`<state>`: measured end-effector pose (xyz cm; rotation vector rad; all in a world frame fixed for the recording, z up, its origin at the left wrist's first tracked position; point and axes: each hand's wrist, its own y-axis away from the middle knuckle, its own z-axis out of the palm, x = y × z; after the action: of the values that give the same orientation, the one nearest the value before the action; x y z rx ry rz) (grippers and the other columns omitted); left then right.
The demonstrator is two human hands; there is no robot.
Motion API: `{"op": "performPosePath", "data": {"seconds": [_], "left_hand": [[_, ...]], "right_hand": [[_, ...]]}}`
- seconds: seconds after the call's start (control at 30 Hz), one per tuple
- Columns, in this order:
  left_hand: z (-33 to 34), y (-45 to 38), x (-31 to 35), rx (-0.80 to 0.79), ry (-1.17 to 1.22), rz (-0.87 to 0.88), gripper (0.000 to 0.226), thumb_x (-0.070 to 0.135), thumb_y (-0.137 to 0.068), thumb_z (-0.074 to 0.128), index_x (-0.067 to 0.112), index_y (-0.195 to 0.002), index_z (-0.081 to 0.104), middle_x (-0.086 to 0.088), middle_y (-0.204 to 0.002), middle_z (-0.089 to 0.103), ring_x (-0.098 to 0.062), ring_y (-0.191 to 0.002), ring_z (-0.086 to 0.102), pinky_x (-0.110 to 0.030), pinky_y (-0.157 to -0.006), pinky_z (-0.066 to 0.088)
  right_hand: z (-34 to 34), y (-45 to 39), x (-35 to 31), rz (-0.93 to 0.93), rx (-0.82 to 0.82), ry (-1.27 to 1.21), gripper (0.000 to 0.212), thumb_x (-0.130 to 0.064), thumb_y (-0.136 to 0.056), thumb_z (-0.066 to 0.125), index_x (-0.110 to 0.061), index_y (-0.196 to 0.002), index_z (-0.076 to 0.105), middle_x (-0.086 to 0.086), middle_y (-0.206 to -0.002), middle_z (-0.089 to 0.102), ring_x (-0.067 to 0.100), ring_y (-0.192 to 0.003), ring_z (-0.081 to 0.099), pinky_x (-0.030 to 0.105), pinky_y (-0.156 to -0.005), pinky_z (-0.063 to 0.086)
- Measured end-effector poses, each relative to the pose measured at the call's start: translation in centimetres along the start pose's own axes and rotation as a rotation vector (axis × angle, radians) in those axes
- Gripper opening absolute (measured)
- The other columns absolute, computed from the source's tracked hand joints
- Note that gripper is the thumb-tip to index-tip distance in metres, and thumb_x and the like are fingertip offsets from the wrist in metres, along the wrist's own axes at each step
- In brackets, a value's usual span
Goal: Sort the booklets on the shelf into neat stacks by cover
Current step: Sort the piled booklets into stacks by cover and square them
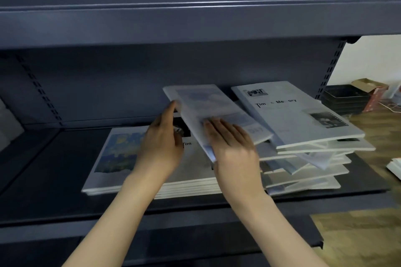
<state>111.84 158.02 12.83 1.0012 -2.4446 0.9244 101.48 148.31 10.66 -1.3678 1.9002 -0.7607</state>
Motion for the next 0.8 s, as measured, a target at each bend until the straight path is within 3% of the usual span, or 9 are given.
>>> {"op": "performPosePath", "data": {"seconds": [0.07, 0.17, 0.27, 0.37, 0.43, 0.53, 0.6, 0.7, 0.8], "left_hand": [[-0.2, 0.2, -0.8, 0.076, -0.069, 0.04, 0.065, 0.001, -0.087, 0.05, 0.02, -0.145, 0.027, -0.013, -0.139, 0.04, -0.03, -0.12, 0.041, -0.039, -0.092, 0.041], [-0.1, 0.6, -2.4, 0.115, -0.339, 0.286, 0.069, 0.005, -0.071, 0.066, 0.012, -0.136, 0.044, -0.022, -0.14, 0.039, -0.038, -0.124, 0.034, -0.054, -0.093, 0.041], [0.0, 0.0, -3.6, 0.088, -0.42, 0.466, 0.069, -0.007, -0.053, 0.072, 0.007, -0.119, 0.061, -0.019, -0.121, 0.06, -0.034, -0.116, 0.052, -0.052, -0.09, 0.045], [-0.9, -0.5, -4.4, 0.063, -0.396, 0.569, 0.043, -0.005, -0.062, 0.052, 0.007, -0.098, 0.072, -0.012, -0.098, 0.071, -0.03, -0.091, 0.068, -0.048, -0.081, 0.051], [-1.4, -0.6, -4.8, 0.024, -0.421, 0.603, 0.049, 0.004, -0.063, 0.034, 0.008, -0.09, 0.075, -0.01, -0.093, 0.073, -0.027, -0.083, 0.07, -0.044, -0.074, 0.055], [-1.9, -0.5, -6.0, 0.015, -0.435, 0.592, 0.049, -0.002, -0.061, 0.038, 0.008, -0.093, 0.074, -0.009, -0.097, 0.072, -0.028, -0.088, 0.07, -0.042, -0.074, 0.055], [-2.4, -0.8, -7.7, 0.035, -0.389, 0.566, 0.051, -0.014, -0.059, 0.048, 0.005, -0.1, 0.071, -0.012, -0.107, 0.069, -0.031, -0.1, 0.065, -0.043, -0.084, 0.052], [-3.9, -1.7, -11.4, 0.001, -0.262, 0.488, 0.059, -0.019, -0.065, 0.042, 0.0, -0.116, 0.062, -0.014, -0.125, 0.058, -0.03, -0.119, 0.051, -0.026, -0.11, 0.029], [-5.1, -2.7, -14.8, -0.075, -0.281, 0.413, 0.08, -0.035, -0.055, 0.038, -0.001, -0.125, 0.053, -0.016, -0.131, 0.051, -0.032, -0.123, 0.046, -0.015, -0.112, 0.017]], "right_hand": [[0.4, 0.2, -0.4, -0.015, -0.009, -0.022, 0.04, -0.009, -0.08, 0.039, -0.003, -0.107, 0.068, 0.011, -0.106, 0.069, 0.027, -0.098, 0.066, 0.037, -0.09, 0.05], [1.2, 0.3, -1.1, -0.053, -0.039, -0.06, 0.035, -0.011, -0.082, 0.043, -0.005, -0.106, 0.069, 0.009, -0.105, 0.07, 0.024, -0.098, 0.066, 0.035, -0.089, 0.051], [2.0, 0.7, -2.0, -0.092, -0.075, -0.105, 0.033, -0.006, -0.081, 0.045, -0.006, -0.104, 0.068, 0.006, -0.102, 0.07, 0.022, -0.096, 0.065, 0.034, -0.088, 0.051], [3.1, 1.3, -2.4, -0.126, -0.109, -0.137, 0.03, -0.001, -0.076, 0.052, -0.007, -0.1, 0.069, 0.005, -0.098, 0.07, 0.019, -0.092, 0.066, 0.03, -0.087, 0.051], [3.4, 1.2, -2.5, -0.128, -0.127, -0.147, 0.03, 0.002, -0.07, 0.064, -0.009, -0.097, 0.07, 0.003, -0.094, 0.071, 0.017, -0.089, 0.067, 0.027, -0.085, 0.052], [3.2, 0.7, -2.6, -0.152, -0.128, -0.158, 0.039, 0.001, -0.072, 0.046, -0.008, -0.102, 0.07, 0.005, -0.099, 0.071, 0.018, -0.091, 0.068, 0.026, -0.084, 0.051], [3.1, 0.7, -2.4, -0.134, -0.143, -0.155, 0.045, -0.01, -0.075, 0.039, -0.006, -0.112, 0.065, 0.008, -0.109, 0.068, 0.022, -0.099, 0.066, 0.028, -0.087, 0.05], [3.9, 1.2, -1.6, -0.085, -0.207, -0.064, 0.056, -0.023, -0.08, 0.062, -0.002, -0.13, 0.049, 0.014, -0.126, 0.058, 0.028, -0.114, 0.058, 0.036, -0.098, 0.039], [5.2, 1.6, -1.4, -0.043, -0.286, -0.018, 0.072, -0.023, -0.073, 0.075, 0.0, -0.134, 0.043, 0.017, -0.129, 0.055, 0.032, -0.117, 0.055, 0.038, -0.099, 0.033]]}}
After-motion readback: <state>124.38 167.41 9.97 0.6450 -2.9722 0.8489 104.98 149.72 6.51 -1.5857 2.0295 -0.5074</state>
